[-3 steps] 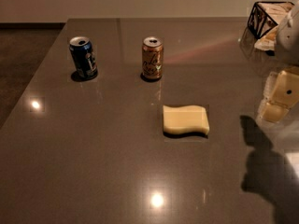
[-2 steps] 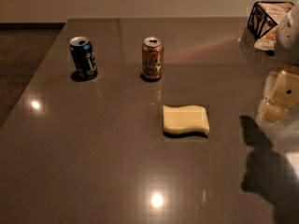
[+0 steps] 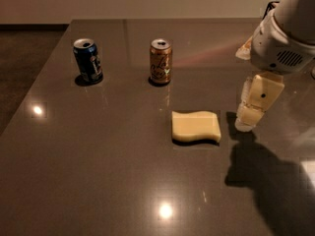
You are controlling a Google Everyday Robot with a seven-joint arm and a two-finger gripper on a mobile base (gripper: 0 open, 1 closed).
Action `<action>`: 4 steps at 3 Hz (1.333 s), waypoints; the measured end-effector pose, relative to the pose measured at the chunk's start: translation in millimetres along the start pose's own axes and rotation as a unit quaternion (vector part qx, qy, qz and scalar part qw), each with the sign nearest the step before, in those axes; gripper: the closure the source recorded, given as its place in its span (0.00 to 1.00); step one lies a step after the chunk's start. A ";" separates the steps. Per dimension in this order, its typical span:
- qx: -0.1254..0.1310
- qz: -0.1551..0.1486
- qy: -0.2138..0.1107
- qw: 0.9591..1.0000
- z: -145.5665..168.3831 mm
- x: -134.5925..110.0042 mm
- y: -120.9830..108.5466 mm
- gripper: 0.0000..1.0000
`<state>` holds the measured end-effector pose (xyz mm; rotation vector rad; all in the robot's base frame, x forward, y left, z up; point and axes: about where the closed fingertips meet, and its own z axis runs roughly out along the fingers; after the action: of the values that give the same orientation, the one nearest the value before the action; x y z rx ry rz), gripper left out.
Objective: Pick sponge
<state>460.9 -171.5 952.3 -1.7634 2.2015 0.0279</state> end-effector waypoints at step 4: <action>-0.057 -0.116 0.032 0.991 109.1 -38.0 42.7 0.18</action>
Offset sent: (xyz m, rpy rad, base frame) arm -0.0121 0.0822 -0.1055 -0.0907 0.0830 0.2687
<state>452.8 -102.2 850.8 -2.1000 2.0607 0.0452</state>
